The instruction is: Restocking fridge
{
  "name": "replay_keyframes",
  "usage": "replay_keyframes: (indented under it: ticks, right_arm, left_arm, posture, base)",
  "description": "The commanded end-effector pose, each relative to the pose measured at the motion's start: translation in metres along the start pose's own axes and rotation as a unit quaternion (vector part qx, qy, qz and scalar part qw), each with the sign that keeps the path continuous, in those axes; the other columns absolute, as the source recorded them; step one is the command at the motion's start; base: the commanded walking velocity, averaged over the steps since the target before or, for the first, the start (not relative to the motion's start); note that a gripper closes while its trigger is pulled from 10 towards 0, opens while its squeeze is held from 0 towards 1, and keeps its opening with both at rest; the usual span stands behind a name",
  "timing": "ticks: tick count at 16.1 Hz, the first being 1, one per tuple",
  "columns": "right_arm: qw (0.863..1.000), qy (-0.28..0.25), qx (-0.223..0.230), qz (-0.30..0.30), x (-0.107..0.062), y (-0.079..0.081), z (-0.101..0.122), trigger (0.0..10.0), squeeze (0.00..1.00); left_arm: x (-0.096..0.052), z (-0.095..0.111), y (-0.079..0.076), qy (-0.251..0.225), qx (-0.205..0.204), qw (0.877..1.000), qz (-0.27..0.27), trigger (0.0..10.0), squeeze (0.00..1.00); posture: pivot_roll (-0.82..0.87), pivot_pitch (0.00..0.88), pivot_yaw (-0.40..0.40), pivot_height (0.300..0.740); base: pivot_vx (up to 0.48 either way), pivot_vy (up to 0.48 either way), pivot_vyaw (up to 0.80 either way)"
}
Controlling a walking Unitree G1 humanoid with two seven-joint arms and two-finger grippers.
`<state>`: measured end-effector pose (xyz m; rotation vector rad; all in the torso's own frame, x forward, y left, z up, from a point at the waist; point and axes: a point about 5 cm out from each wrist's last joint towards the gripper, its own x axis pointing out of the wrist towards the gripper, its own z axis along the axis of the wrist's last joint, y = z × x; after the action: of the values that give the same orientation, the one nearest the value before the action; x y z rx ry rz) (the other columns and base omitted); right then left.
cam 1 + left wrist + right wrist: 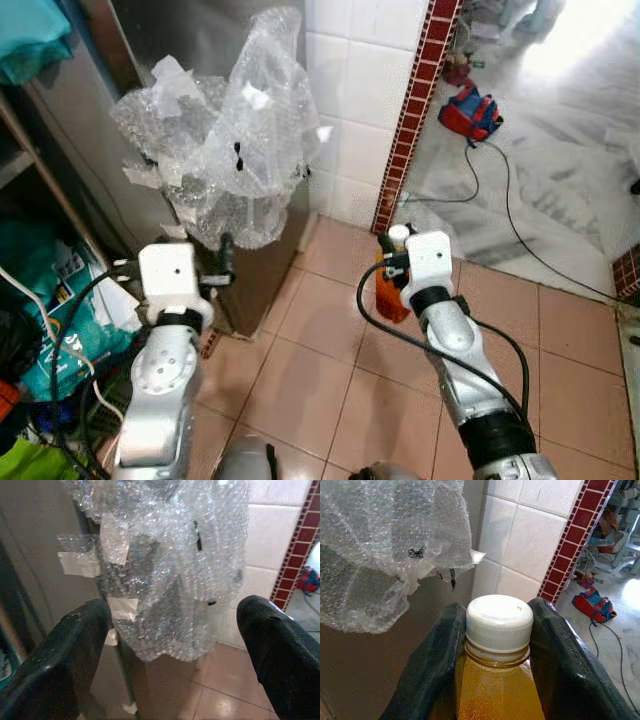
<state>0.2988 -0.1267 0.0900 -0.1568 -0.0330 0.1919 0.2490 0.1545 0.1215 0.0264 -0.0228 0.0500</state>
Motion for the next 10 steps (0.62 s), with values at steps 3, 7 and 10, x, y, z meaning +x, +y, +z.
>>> replay_keyframes:
  ticks: [3,7,10]
  right_arm:
    - [1.0,-0.029,0.0,-0.001,0.001,-0.001,0.017,10.0,0.0]
    - [1.0,-0.018,0.003,-0.021,-0.009,-0.009,0.012,10.0,0.0]
    - [1.0,-0.012,0.005,-0.022,-0.013,-0.006,0.01,10.0,0.0]
  left_arm:
    - [-0.006,-0.004,0.004,0.016,-0.006,1.0,0.008,10.0,0.0]
    - [-0.008,-0.005,-0.001,0.021,0.002,1.0,-0.008,10.0,0.0]
    - [-0.009,-0.005,-0.001,0.021,0.004,1.0,-0.014,10.0,0.0]
  posture:
    - [0.14,0.098,-0.017,0.74]
    - [0.13,0.118,-0.004,0.74]
    - [0.14,0.117,-0.003,0.74]
  base:
    - [0.0,0.334,0.0]
    - [0.0,0.16,0.0]
    - [0.0,0.0,0.0]
